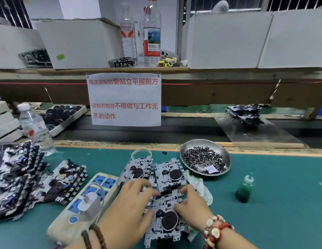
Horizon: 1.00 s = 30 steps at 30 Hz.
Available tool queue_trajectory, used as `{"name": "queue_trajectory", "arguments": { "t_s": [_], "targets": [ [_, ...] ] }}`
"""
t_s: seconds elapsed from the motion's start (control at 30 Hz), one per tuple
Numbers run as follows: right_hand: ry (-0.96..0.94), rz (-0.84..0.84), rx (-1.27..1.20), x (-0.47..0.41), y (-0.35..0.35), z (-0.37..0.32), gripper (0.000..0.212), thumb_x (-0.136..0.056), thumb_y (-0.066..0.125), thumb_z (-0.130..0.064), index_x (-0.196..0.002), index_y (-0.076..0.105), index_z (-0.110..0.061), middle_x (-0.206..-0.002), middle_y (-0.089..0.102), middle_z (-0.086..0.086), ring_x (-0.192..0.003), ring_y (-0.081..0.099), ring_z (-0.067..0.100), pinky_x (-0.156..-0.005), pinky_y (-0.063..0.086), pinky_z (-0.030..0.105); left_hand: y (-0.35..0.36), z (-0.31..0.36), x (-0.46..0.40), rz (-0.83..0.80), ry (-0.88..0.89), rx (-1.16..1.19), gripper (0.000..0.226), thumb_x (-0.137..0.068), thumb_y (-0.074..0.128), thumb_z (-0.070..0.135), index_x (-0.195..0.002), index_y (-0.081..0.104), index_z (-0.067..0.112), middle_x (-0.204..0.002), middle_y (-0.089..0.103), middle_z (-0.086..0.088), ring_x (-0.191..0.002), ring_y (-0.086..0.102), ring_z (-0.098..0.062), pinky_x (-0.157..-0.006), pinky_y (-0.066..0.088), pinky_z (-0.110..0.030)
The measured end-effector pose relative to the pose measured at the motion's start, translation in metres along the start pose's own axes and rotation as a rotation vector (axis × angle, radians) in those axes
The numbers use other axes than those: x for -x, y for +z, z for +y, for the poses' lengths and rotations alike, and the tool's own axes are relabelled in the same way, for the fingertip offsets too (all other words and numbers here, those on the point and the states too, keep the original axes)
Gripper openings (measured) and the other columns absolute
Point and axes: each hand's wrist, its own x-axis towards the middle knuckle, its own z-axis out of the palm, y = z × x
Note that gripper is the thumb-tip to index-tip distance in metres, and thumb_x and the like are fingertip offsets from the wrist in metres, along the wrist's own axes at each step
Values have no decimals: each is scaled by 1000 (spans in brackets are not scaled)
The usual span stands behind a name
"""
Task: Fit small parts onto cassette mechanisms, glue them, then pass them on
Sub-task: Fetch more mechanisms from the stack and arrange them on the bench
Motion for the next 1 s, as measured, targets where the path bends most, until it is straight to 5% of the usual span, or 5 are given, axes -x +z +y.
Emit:
{"name": "queue_trajectory", "arguments": {
  "t_s": [0.37, 0.6, 0.77, 0.9, 1.0],
  "targets": [
    [-5, -6, -7, 1, -2, -12, 44, -86, 57, -25, -125, 45, -7, -95, 49, 1, -64, 44, 7, -52, 37, 17, 45, 15, -11, -481, -28, 45, 102, -84, 49, 60, -144, -23, 20, -154, -7, 6, -141, -1, -13, -114, 4, -32],
    [28, -3, -83, 1, -9, -6, 44, -83, 57, -11, -124, 49, 4, -62, 36, -3, -50, 34, 9, -48, 33, 22, 61, 8, -13, -402, -43, -94, 65, -100, 28, 9, -147, -16, 18, -157, -6, 1, -143, -8, -17, -117, 0, -34],
    [-5, -23, -135, 2, -8, -4, 47, -86, 54, -10, -132, 42, -8, -62, 41, -6, -50, 37, 5, -45, 34, 18, 53, 9, -2, -385, -16, -121, 71, -99, 36, 28, -146, -17, 22, -157, -2, 4, -141, -1, -15, -116, 11, -35],
    [-40, -64, -85, 2, -10, 1, 46, -88, 53, -11, -132, 41, -14, -68, 45, -5, -51, 38, 5, -44, 34, 15, 24, -1, 9, -224, 20, -267, 102, -58, 64, 74, -139, 36, 19, -127, 58, -2, -114, 52, -20, -82, 51, -35],
    [-50, -90, -53, 3, -12, 3, 42, -87, 54, -13, -127, 43, -21, -73, 49, -3, -50, 38, 7, -44, 33, 17, 31, -25, 8, -286, -61, -311, 104, -80, 65, 44, -145, -15, 35, -155, -16, 0, -142, -12, -28, -109, 6, -57]
  ]
}}
